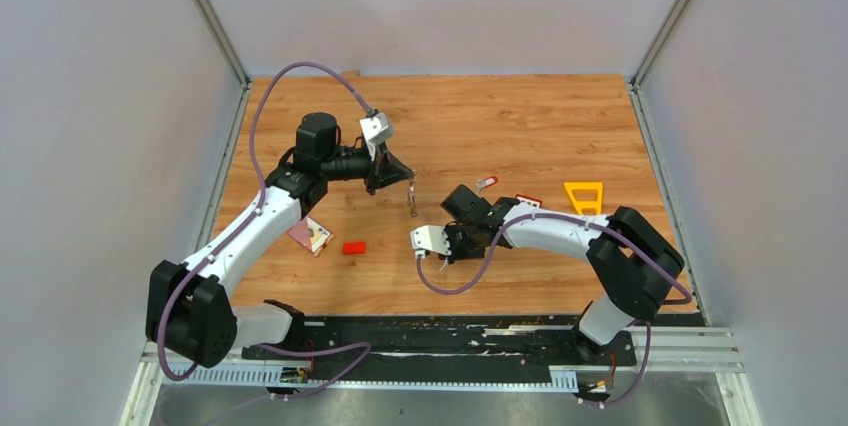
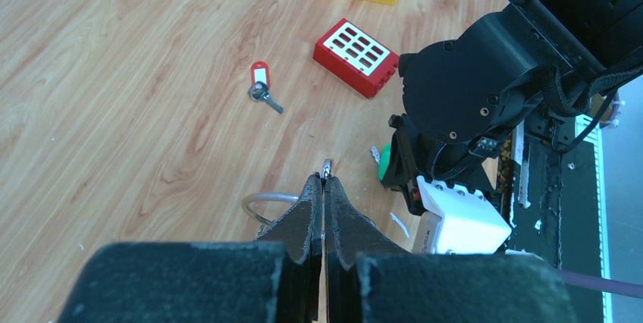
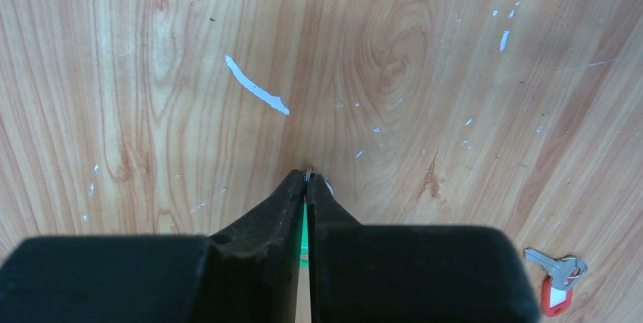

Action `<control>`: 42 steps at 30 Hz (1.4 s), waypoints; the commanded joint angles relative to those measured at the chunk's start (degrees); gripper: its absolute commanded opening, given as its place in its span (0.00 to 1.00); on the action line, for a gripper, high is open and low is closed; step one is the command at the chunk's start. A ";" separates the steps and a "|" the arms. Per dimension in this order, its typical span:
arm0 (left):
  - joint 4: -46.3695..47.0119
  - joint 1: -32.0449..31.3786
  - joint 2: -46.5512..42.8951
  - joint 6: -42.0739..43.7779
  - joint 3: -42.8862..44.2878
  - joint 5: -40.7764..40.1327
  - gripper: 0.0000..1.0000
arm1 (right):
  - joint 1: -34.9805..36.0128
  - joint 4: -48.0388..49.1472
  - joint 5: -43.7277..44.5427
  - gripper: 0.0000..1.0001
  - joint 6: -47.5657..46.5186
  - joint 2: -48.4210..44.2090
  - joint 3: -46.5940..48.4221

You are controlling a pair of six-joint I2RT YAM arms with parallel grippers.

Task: Put the keys on the keyring

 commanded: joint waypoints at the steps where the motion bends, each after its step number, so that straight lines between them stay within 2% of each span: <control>1: 1.24 -0.09 -0.66 0.83 0.82 1.69 0.00 | -0.12 1.65 0.82 0.03 0.31 0.48 1.65; 3: 1.17 -0.09 -0.70 0.85 0.82 1.69 0.00 | -0.08 1.64 0.72 0.00 0.18 0.14 1.56; 11: 1.15 -0.11 -0.57 0.81 0.91 1.67 0.00 | -0.96 -0.53 -2.03 0.00 -0.78 -2.70 2.22; 20: 1.88 -0.32 -0.59 0.99 0.23 2.69 0.00 | -4.78 -5.57 -15.46 0.00 -3.16 -14.93 4.31; 28: 0.89 -4.04 0.09 0.40 1.39 1.93 0.00 | -8.50 -7.59 -23.80 0.00 0.79 -21.43 11.82; 35: -7.81 -9.09 3.92 -2.62 7.37 0.55 0.00 | -11.12 -2.64 -24.23 0.00 4.23 -25.76 12.07; 42: -5.90 -10.15 5.42 -10.46 8.09 -0.41 0.00 | -11.69 -0.21 -22.96 0.00 4.83 -29.13 9.92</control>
